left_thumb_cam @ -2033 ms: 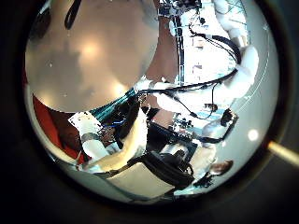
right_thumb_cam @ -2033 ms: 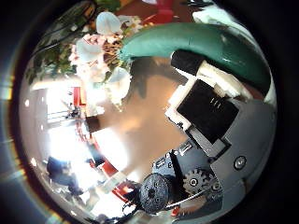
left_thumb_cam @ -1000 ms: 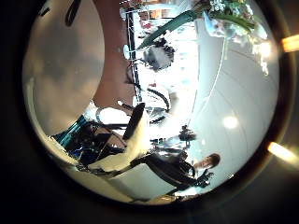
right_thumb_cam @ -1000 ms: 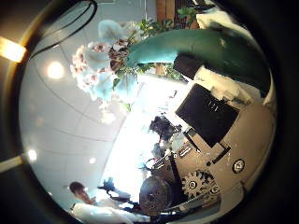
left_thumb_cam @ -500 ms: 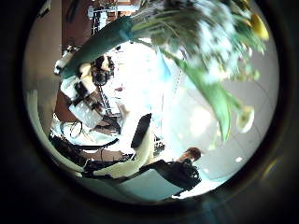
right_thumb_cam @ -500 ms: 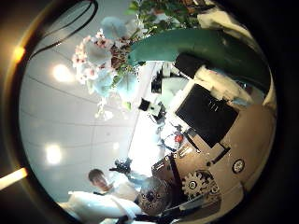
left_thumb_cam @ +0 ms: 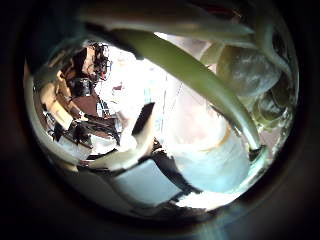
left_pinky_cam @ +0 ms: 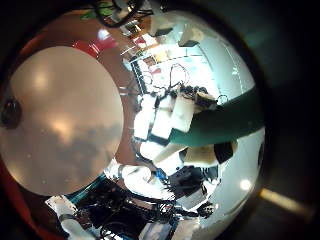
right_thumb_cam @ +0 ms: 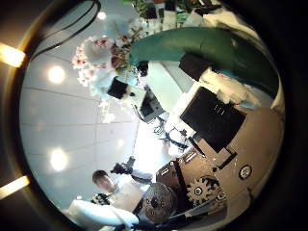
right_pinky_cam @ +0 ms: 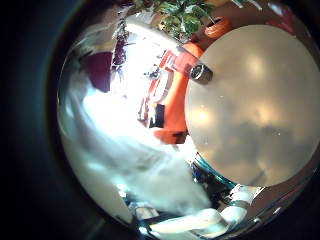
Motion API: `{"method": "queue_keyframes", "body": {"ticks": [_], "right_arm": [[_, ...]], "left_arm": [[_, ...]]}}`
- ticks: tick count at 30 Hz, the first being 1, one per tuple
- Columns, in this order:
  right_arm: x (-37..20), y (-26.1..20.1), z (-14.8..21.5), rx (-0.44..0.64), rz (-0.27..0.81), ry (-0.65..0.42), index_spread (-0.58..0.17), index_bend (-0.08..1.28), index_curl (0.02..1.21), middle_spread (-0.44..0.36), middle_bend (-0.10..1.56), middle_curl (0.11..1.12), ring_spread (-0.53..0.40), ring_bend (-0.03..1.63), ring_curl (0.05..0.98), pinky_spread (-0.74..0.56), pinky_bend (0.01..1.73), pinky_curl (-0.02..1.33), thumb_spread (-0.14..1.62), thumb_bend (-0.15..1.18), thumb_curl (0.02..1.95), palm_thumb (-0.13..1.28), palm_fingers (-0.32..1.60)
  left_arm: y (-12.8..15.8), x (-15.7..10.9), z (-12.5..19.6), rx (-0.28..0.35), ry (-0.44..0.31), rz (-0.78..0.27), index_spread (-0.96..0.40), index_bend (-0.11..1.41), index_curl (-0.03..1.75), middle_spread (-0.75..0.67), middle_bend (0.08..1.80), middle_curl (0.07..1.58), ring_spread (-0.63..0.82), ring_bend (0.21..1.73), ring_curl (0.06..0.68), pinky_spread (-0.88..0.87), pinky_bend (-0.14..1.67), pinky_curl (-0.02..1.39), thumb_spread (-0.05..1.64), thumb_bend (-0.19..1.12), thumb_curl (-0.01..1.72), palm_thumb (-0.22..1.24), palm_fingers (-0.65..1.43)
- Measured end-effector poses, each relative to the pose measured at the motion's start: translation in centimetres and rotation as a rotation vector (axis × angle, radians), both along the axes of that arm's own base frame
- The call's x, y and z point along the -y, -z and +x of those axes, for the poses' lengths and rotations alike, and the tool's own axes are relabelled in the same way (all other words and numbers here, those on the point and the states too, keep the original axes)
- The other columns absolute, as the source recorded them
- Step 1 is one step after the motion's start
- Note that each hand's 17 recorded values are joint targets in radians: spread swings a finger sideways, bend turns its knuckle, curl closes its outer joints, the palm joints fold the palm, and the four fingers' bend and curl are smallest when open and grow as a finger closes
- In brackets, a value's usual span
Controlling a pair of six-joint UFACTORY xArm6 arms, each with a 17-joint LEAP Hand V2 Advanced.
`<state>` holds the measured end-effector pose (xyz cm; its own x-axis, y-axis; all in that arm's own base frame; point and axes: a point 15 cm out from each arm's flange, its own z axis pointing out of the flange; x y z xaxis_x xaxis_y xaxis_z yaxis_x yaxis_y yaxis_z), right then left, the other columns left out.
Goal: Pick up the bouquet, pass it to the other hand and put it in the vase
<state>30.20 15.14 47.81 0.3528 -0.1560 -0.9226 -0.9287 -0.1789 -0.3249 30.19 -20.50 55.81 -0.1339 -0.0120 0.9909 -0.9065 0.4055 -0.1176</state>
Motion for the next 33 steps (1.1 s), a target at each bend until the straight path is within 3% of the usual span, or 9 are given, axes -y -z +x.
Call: {"method": "queue_keyframes", "body": {"ticks": [2, 4, 6, 8, 14, 21, 25, 29, 33], "right_arm": [[0.0, 0.2, 0.5, -0.004, -0.006, 0.014, -0.220, 1.18, 0.89, -0.127, 1.40, 0.77, -0.192, 1.46, 0.715, -0.19, 1.22, 0.96, 0.81, 0.00, 1.31, 1.11, 1.13], [-0.3, 0.4, 0.7, -0.016, -0.010, 0.016, -0.220, 1.18, 0.89, -0.126, 1.40, 0.77, -0.192, 1.46, 0.715, -0.19, 1.21, 0.97, 0.81, 0.00, 1.32, 1.11, 1.13], [-0.3, 0.6, 0.9, -0.025, -0.013, 0.019, -0.220, 1.18, 0.89, -0.126, 1.40, 0.77, -0.192, 1.46, 0.715, -0.20, 1.21, 0.97, 0.81, 0.00, 1.32, 1.11, 1.13], [-0.2, 0.7, 1.0, -0.029, -0.014, 0.023, -0.219, 1.18, 0.89, -0.127, 1.40, 0.77, -0.192, 1.46, 0.716, -0.20, 1.21, 0.98, 0.81, 0.00, 1.33, 1.11, 1.13], [-0.1, 1.5, 0.9, -0.055, -0.037, 0.032, -0.221, 1.18, 0.89, -0.128, 1.41, 0.77, -0.196, 1.46, 0.721, -0.21, 1.20, 0.99, 0.82, 0.00, 1.34, 1.10, 1.12], [0.8, 1.8, 1.6, -0.056, -0.040, 0.074, -0.236, 1.10, 0.87, -0.140, 1.30, 0.75, -0.200, 1.40, 0.691, -0.25, 1.16, 0.94, 0.88, -0.04, 1.20, 0.88, 1.06], [1.8, 2.4, 2.0, -0.067, -0.041, 0.111, -0.273, 0.91, 0.83, -0.157, 1.17, 0.71, -0.218, 1.34, 0.649, -0.35, 1.09, 0.86, 0.93, -0.04, 1.07, 0.83, 0.86], [2.7, 3.7, 2.0, -0.087, -0.049, 0.133, -0.313, 0.59, 0.74, -0.164, 1.01, 0.66, -0.239, 1.32, 0.610, -0.43, 1.12, 0.80, 0.97, -0.03, 0.96, 0.80, 0.61], [4.4, 4.5, 3.1, -0.083, -0.059, 0.205, -0.355, 0.46, 0.67, -0.168, 0.90, 0.62, -0.247, 1.30, 0.573, -0.44, 1.09, 0.75, 0.98, -0.03, 0.88, 0.80, 0.55]], "left_arm": [[-0.2, 0.2, 0.2, -0.024, 0.001, -0.026, -0.06, 0.30, 0.40, -0.08, 0.76, 0.54, 0.00, 0.73, 0.224, 0.08, 0.31, 0.29, 0.98, 0.03, 0.39, 0.56, 1.00], [-0.4, 0.1, 0.6, -0.057, -0.009, -0.058, -0.12, 0.29, 0.42, -0.15, 0.80, 0.58, -0.14, 0.85, 0.273, -0.05, 0.41, 0.34, 0.98, 0.05, 0.40, 0.64, 1.13], [-0.7, 0.1, 0.9, -0.085, -0.018, -0.093, -0.22, 0.36, 0.48, -0.24, 0.87, 0.67, -0.29, 1.06, 0.372, -0.23, 0.70, 0.45, 0.97, 0.10, 0.45, 0.80, 1.33], [-0.8, 0.1, 1.3, -0.094, -0.029, -0.125, -0.30, 0.45, 0.54, -0.30, 0.92, 0.72, -0.35, 1.16, 0.420, -0.33, 0.86, 0.52, 0.97, 0.11, 0.47, 0.87, 1.31], [-0.8, -0.8, 2.5, -0.065, -0.096, -0.157, -0.46, 0.66, 0.70, -0.40, 1.06, 0.81, -0.41, 1.35, 0.508, -0.46, 1.13, 0.65, 0.98, 0.13, 0.55, 0.98, 1.21], [-1.9, -2.0, 3.0, -0.001, -0.149, -0.170, -0.57, 0.78, 0.87, -0.46, 1.15, 0.88, -0.41, 1.46, 0.549, -0.51, 1.24, 0.73, 1.01, 0.13, 0.63, 1.03, 1.10], [-2.8, -3.2, 3.5, 0.042, -0.189, -0.168, -0.61, 0.78, 0.95, -0.48, 1.17, 0.91, -0.40, 1.49, 0.558, -0.53, 1.26, 0.76, 1.02, 0.12, 0.68, 1.03, 1.07], [-4.7, -4.3, 3.9, 0.109, -0.224, -0.154, -0.63, 0.77, 1.01, -0.49, 1.18, 0.93, -0.40, 1.50, 0.561, -0.54, 1.26, 0.78, 1.04, 0.12, 0.71, 1.05, 1.06], [-7.1, -6.9, 4.8, 0.196, -0.299, -0.124, -0.66, 0.75, 1.07, -0.50, 1.17, 0.94, -0.39, 1.51, 0.560, -0.55, 1.25, 0.80, 1.05, 0.10, 0.74, 1.04, 1.05]]}}
